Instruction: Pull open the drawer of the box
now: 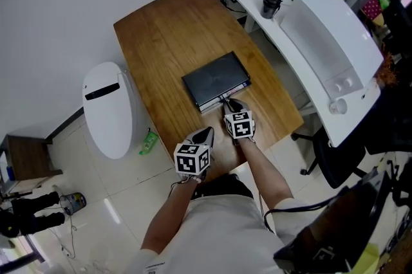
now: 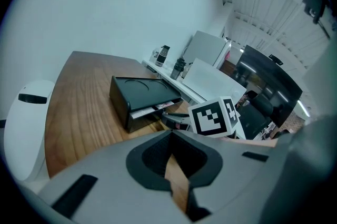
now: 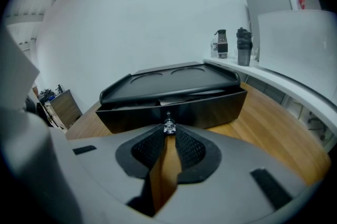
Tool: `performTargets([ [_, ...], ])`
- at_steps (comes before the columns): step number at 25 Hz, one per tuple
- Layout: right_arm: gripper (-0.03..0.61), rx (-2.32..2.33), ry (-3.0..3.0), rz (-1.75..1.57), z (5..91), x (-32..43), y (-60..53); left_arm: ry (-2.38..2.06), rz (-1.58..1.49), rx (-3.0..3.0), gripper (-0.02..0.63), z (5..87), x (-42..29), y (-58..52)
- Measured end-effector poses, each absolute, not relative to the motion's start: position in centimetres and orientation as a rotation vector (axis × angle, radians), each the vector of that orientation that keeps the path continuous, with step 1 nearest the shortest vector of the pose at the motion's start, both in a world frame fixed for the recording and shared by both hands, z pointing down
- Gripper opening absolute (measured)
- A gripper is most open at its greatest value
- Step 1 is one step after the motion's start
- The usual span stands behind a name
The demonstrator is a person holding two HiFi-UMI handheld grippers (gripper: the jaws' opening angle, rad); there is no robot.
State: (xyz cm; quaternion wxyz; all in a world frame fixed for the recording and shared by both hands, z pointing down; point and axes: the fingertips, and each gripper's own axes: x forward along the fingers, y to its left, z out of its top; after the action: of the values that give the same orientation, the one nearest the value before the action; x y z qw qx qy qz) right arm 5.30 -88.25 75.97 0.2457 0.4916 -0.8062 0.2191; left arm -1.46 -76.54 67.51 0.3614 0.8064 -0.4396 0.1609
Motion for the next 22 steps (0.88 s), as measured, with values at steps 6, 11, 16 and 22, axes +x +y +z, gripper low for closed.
performTargets([
  [6,0.054,1.338,-2.193,0.602,76.2,5.7,-87.4,-1.124,0.421,2.084,0.003,67.5,-1.0,-76.1],
  [11,0.054,1.336,-2.194,0.603,76.2,6.1,-86.8,-1.128,0.430,2.084,0.003,67.3,-0.9,-75.6],
  [16,0.054,1.334,-2.196,0.610,76.3,6.1,-86.4,-1.137,0.426,2.077,0.003,67.4,-1.0,-75.2],
  [22,0.054,1.321,-2.191,0.609,76.3,6.5,-85.7,-1.144,0.422,2.071,0.003,67.2,-0.7,-74.9],
])
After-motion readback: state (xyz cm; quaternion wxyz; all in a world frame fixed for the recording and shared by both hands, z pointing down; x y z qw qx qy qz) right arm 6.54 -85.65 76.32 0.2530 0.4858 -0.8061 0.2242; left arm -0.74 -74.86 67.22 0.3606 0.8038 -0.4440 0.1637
